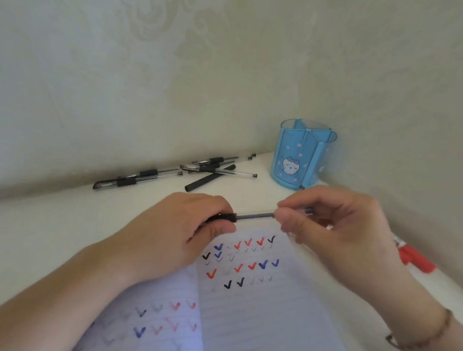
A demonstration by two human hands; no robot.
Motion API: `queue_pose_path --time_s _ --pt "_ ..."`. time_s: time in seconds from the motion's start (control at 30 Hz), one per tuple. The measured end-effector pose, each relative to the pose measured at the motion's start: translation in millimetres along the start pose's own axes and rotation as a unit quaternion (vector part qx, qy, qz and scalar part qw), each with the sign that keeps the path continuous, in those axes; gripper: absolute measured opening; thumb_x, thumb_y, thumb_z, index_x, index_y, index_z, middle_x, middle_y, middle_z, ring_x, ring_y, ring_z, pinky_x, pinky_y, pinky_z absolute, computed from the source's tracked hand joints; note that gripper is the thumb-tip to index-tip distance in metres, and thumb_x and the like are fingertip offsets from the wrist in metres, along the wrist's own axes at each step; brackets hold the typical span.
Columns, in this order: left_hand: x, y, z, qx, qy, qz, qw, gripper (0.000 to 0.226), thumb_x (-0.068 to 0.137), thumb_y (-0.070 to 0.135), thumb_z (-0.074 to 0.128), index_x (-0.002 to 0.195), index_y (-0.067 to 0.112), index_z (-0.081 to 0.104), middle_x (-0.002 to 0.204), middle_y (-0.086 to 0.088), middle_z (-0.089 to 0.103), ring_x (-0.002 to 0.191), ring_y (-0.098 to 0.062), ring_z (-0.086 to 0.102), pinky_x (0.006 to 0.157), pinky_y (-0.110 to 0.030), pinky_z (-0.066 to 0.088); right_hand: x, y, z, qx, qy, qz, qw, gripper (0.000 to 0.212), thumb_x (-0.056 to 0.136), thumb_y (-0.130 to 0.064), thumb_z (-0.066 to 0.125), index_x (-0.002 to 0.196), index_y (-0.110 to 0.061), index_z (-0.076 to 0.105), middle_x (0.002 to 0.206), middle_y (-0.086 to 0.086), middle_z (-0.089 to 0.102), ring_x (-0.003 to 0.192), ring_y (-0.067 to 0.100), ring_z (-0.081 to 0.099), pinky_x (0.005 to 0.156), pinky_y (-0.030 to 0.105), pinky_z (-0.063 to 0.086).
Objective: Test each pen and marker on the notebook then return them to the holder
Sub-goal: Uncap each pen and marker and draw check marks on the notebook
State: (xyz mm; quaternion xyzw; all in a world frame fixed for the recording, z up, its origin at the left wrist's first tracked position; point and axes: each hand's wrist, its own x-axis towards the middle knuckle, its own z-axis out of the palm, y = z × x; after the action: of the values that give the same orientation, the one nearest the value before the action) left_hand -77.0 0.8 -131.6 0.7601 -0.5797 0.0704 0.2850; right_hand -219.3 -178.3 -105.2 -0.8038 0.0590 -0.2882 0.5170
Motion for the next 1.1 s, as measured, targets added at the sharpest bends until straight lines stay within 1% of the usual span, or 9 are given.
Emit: queue_pose_path --time_s 0.1,0.23,0.37,0.47,0.53,0.63,0.7,0.8,1.1 --pt "0 3 1 -0.032 -0.009 0.008 0.999 0.028 0.099 0.048 0.033 0.089 0.028 0.05 0.064 0.013 0.048 0.058 -0.003 0.044 0.053 -0.015 0.032 1 -3 0 0.14 0.014 0.037 0.989 0.02 0.06 -0.027 0.086 0.065 -0.016 0.07 0.051 0.004 0.064 0.043 0.017 0.053 0.048 0.025 0.043" --pt "-1 14 -1 -0.077 -0.057 0.044 0.994 0.023 0.1 0.044 0.037 0.088 0.03 0.051 0.054 0.012 0.038 0.047 -0.003 0.036 0.049 -0.009 0.022 -9 2 20 0.131 -0.112 0.065 0.983 0.019 0.072 -0.029 0.079 0.07 -0.015 0.066 0.055 0.009 0.067 0.042 0.018 0.056 0.042 0.017 0.039" --pt "-1 12 -4 -0.119 -0.086 0.045 0.988 0.015 0.1 0.033 0.048 0.091 0.027 0.059 0.051 0.02 0.042 0.043 -0.001 0.036 0.048 -0.005 0.02 -9 9 26 0.159 -0.137 0.058 0.976 0.017 0.081 -0.018 0.072 0.069 -0.014 0.062 0.06 0.013 0.07 0.046 0.021 0.062 0.044 0.018 0.041" --pt "-1 13 -3 -0.138 -0.086 0.033 0.986 0.021 0.096 0.045 0.049 0.097 0.026 0.058 0.052 0.011 0.047 0.044 -0.007 0.037 0.047 -0.011 0.023 -6 7 18 0.151 -0.15 0.043 0.976 0.007 0.078 -0.022 0.072 0.075 -0.018 0.067 0.064 0.013 0.072 0.053 0.027 0.065 0.045 0.026 0.043" --pt "-3 12 -2 -0.124 -0.072 0.015 0.99 0.032 0.094 0.058 0.04 0.102 0.029 0.052 0.052 0.001 0.045 0.047 -0.012 0.038 0.048 -0.018 0.025 -1 8 7 0.152 -0.156 0.056 0.974 0.016 0.075 -0.028 0.069 0.087 -0.018 0.073 0.071 0.016 0.074 0.061 0.035 0.066 0.048 0.029 0.047" --pt "-6 7 -1 -0.145 -0.032 -0.028 0.989 0.014 0.098 0.03 0.034 0.106 0.028 0.045 0.059 -0.005 0.042 0.053 -0.017 0.035 0.052 -0.029 0.031 6 9 -4 0.22 -0.196 0.129 0.947 0.041 0.073 -0.043 0.072 0.097 -0.01 0.074 0.088 0.023 0.073 0.076 0.041 0.07 0.049 0.031 0.05" --pt "-6 5 -1 -0.171 0.002 -0.053 0.984 0.025 0.09 0.01 0.031 0.106 0.027 0.042 0.067 -0.007 0.044 0.06 -0.023 0.037 0.058 -0.037 0.035 6 16 0 0.183 -0.176 0.15 0.955 0.037 0.067 -0.042 0.08 0.082 -0.009 0.073 0.074 0.02 0.071 0.064 0.037 0.066 0.045 0.029 0.047" --pt "-6 2 1 -0.154 0.014 -0.045 0.987 0.028 0.093 0.007 0.03 0.11 0.028 0.04 0.075 0.001 0.044 0.063 -0.021 0.038 0.06 -0.035 0.038 2 28 11 0.06 -0.113 0.154 0.98 0.03 0.07 -0.022 0.084 0.057 -0.012 0.058 0.045 0.012 0.055 0.04 0.021 0.044 0.042 0.023 0.032" --pt "-4 -3 8 -0.106 -0.073 -0.037 0.991 0.038 0.097 0.017 0.055 0.132 0.031 0.049 0.105 0.019 0.071 0.09 0.014 0.06 0.078 -0.004 0.042 3 31 8 -0.127 -0.083 0.129 0.98 0.04 0.075 -0.004 0.069 0.053 -0.003 0.036 0.047 0.002 0.034 0.045 0.013 0.031 0.048 0.025 0.029"
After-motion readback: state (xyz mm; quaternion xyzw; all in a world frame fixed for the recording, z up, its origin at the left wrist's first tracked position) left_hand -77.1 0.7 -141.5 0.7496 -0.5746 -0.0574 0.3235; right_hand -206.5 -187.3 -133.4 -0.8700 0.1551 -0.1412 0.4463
